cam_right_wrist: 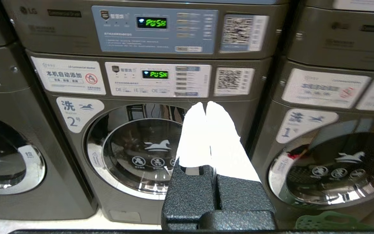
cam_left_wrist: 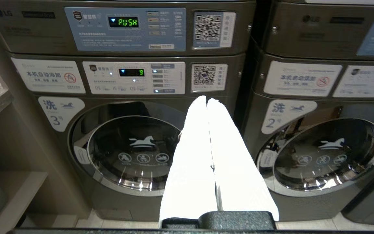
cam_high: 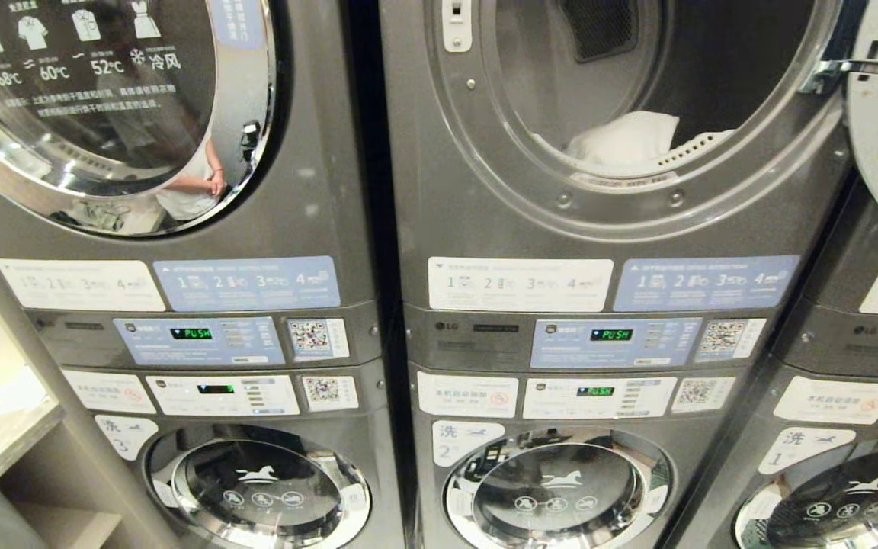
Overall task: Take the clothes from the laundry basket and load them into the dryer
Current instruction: Close the dryer
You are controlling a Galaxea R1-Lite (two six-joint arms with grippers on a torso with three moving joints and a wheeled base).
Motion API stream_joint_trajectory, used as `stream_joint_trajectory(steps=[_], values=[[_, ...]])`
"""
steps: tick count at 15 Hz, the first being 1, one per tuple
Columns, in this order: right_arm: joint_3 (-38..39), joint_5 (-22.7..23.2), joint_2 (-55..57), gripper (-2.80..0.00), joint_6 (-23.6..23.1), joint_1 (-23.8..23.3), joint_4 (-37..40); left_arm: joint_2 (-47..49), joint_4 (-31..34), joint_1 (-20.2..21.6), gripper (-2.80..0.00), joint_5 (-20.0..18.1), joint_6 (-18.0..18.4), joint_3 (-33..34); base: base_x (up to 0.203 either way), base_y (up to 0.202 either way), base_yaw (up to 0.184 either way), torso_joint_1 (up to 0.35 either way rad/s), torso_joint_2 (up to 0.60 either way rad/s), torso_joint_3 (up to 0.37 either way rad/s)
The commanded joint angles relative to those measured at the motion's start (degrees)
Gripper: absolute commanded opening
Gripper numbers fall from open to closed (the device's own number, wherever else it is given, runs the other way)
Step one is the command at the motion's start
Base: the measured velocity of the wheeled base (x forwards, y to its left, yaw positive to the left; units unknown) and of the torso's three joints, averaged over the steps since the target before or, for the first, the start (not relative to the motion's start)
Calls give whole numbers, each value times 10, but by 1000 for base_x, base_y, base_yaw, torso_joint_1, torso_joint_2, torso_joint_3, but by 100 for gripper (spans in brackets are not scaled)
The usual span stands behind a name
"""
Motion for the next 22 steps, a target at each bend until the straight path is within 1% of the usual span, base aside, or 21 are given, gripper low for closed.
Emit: stream_joint_trajectory(steps=[1,5,22], values=[[0,0,1,-280,-1,0,1,0,0,0,-280,0,0,0,-140,-174,3,-37,4,15],[0,0,1,-280,-2,0,1,0,0,0,-280,0,0,0,-8,-109,1,4,1,0],[0,0,1,-280,2,0,0,0,0,0,-280,0,0,0,0,-194,2,2,2,3]])
